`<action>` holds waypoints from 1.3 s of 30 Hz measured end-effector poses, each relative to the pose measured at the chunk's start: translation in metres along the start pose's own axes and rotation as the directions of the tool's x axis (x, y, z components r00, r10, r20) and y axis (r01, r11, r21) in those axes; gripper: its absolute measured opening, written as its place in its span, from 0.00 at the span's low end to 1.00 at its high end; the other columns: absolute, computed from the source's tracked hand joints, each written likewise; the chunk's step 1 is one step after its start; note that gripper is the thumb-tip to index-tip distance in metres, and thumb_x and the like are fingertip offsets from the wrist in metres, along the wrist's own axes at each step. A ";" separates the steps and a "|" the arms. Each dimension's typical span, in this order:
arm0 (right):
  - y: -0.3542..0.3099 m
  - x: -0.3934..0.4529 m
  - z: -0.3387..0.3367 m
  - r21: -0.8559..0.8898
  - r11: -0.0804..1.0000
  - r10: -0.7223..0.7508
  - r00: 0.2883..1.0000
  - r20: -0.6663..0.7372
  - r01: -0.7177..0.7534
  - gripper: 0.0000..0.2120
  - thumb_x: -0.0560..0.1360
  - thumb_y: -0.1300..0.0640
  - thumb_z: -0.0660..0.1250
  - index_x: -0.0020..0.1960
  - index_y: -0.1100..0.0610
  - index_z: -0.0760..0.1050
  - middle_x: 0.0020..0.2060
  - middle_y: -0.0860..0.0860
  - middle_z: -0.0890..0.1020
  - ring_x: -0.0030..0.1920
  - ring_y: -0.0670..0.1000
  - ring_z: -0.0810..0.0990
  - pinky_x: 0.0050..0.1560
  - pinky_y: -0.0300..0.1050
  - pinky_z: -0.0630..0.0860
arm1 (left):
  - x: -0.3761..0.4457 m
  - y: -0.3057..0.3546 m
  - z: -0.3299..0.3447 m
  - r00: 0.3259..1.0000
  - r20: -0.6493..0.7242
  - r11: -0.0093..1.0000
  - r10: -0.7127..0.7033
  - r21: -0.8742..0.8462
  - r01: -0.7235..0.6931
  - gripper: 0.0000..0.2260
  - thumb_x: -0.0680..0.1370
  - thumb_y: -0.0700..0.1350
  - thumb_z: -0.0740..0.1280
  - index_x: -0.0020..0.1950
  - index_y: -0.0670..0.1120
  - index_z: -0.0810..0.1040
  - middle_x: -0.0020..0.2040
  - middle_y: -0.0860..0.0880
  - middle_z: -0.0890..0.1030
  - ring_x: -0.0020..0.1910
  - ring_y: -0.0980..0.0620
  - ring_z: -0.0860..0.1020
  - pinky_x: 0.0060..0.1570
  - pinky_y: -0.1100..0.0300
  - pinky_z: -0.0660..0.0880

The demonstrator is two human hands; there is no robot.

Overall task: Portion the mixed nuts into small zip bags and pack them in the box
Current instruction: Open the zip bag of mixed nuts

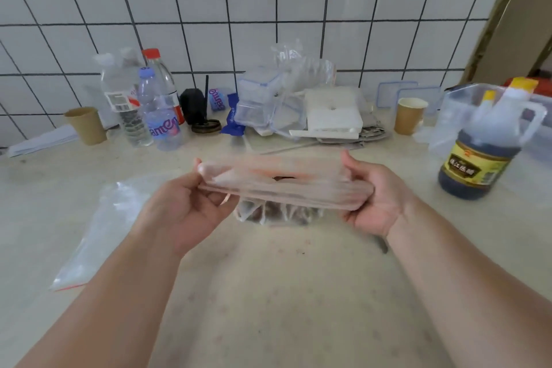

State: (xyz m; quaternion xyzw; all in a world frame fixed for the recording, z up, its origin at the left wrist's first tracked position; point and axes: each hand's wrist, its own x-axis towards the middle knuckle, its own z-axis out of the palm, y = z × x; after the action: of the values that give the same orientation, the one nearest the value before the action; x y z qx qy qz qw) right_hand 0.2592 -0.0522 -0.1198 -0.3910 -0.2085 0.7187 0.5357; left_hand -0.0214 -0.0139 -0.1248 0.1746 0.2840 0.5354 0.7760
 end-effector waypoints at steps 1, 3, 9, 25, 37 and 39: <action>0.006 -0.005 0.002 -0.011 1.000 0.008 1.000 0.024 -0.008 0.10 0.70 0.48 0.71 0.39 0.55 0.80 0.30 0.48 0.82 0.29 0.48 0.81 0.28 0.37 0.76 | -0.008 -0.002 -0.005 1.000 0.014 0.998 -0.001 -0.060 0.002 0.15 0.85 0.40 0.61 0.40 0.43 0.80 0.34 0.47 0.84 0.33 0.49 0.86 0.35 0.43 0.85; 0.017 -0.012 0.005 -0.005 1.000 -0.004 0.998 0.058 0.005 0.16 0.72 0.47 0.70 0.49 0.60 0.84 0.43 0.54 0.87 0.38 0.53 0.86 0.37 0.45 0.81 | -0.018 -0.006 -0.011 0.999 0.044 0.988 0.009 -0.153 -0.002 0.16 0.86 0.38 0.55 0.42 0.44 0.74 0.25 0.51 0.75 0.25 0.52 0.79 0.30 0.46 0.83; 0.030 -0.012 0.005 0.131 0.978 -0.168 0.984 0.056 0.160 0.21 0.74 0.49 0.65 0.59 0.63 0.77 0.49 0.58 0.85 0.48 0.56 0.85 0.55 0.50 0.76 | -0.024 -0.007 -0.012 0.991 0.119 0.998 0.059 -0.039 -0.055 0.10 0.82 0.47 0.65 0.53 0.40 0.78 0.50 0.39 0.86 0.45 0.40 0.87 0.36 0.43 0.84; 0.055 -0.001 0.002 -0.737 0.515 -0.790 0.576 -0.210 0.438 0.10 0.67 0.48 0.74 0.45 0.44 0.76 0.36 0.42 0.77 0.27 0.39 0.77 0.32 0.42 0.74 | -0.022 -0.033 -0.016 0.758 0.102 0.242 0.645 0.913 -0.328 0.12 0.77 0.44 0.74 0.46 0.63 0.82 0.40 0.56 0.82 0.26 0.64 0.76 0.20 0.70 0.68; 0.034 -0.011 -0.014 -0.948 0.284 -0.870 0.454 -0.191 0.146 0.08 0.67 0.53 0.77 0.39 0.50 0.77 0.32 0.45 0.81 0.33 0.45 0.81 0.31 0.39 0.68 | -0.014 -0.004 -0.036 0.745 -0.014 0.205 0.667 0.965 -0.166 0.04 0.76 0.44 0.75 0.41 0.50 0.82 0.30 0.51 0.85 0.27 0.57 0.83 0.23 0.64 0.70; 0.035 -0.008 -0.017 -0.928 0.303 -0.859 0.484 -0.168 0.216 0.06 0.68 0.52 0.77 0.38 0.49 0.79 0.29 0.43 0.83 0.28 0.43 0.82 0.32 0.39 0.70 | -0.014 -0.005 -0.033 0.832 -0.094 0.459 0.547 0.865 -0.204 0.03 0.76 0.41 0.76 0.43 0.45 0.84 0.33 0.48 0.87 0.30 0.53 0.86 0.33 0.59 0.80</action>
State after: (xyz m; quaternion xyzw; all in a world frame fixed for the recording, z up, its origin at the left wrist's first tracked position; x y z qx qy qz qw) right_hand 0.2523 -0.0732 -0.1526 -0.7053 -0.4405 0.0929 0.5477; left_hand -0.0424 -0.0294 -0.1499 0.4756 0.5905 0.5203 0.3930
